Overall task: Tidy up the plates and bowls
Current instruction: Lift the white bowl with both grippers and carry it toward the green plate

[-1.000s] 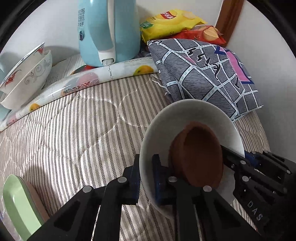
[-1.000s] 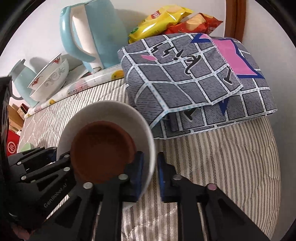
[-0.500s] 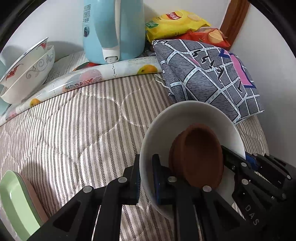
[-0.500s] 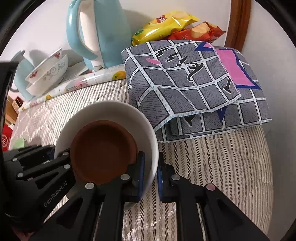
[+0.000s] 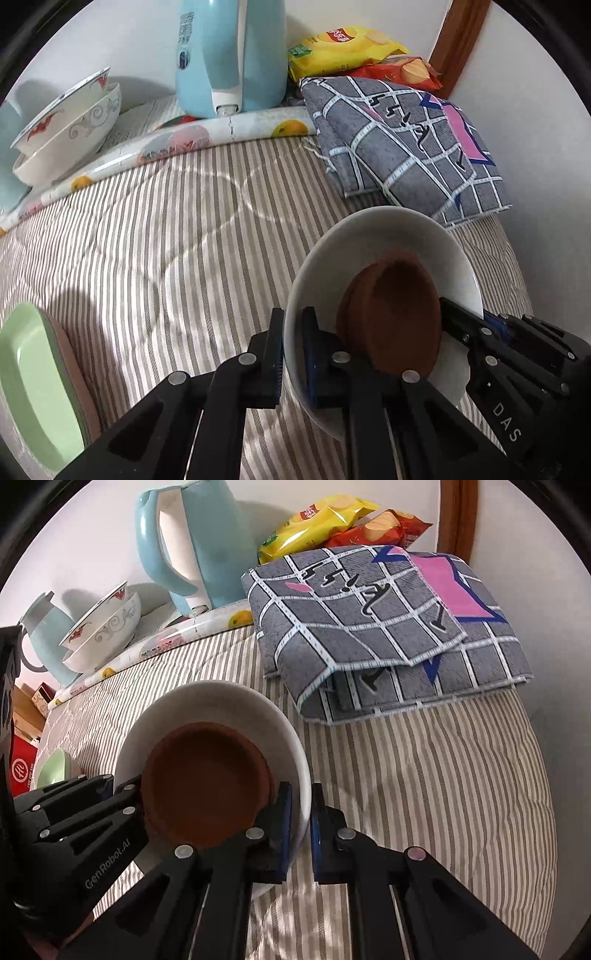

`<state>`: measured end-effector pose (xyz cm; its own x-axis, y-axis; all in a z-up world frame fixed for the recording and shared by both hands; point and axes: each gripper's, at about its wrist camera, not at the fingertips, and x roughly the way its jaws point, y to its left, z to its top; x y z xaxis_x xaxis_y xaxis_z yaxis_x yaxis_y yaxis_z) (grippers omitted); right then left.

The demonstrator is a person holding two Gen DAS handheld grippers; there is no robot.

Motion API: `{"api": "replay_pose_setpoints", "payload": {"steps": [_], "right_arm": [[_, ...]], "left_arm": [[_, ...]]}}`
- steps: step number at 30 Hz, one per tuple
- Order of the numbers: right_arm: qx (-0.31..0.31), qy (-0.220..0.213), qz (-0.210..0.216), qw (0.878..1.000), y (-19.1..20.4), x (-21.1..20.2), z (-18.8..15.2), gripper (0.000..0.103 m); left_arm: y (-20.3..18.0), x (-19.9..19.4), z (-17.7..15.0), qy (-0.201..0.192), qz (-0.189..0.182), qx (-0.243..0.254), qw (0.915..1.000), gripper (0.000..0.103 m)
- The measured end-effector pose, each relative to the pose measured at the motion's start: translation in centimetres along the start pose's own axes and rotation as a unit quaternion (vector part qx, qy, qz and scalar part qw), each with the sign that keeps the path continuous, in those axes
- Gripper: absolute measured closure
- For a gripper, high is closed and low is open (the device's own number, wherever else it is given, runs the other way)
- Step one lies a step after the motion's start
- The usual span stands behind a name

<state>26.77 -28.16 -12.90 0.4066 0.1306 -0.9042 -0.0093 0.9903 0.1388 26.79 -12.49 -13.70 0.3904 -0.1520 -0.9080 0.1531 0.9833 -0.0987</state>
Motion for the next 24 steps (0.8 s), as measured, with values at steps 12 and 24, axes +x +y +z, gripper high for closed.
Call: {"api": "replay_pose_setpoints", "payload": {"steps": [12, 24], "right_arm": [[0.004, -0.021, -0.006, 1.0, 1.5, -4.4, -2.2, 0.095], [-0.015, -0.059, -0.009, 0.998, 5.6, -9.1, -2.7, 0.095]], "left_arm": [[0.1, -4.6, -2.2, -0.03, -0.005, 0.003, 0.9995, 0.093], [2.5, -9.8, -3.4, -0.072, 0.0, -0.006, 0.9974, 0.093]]}}
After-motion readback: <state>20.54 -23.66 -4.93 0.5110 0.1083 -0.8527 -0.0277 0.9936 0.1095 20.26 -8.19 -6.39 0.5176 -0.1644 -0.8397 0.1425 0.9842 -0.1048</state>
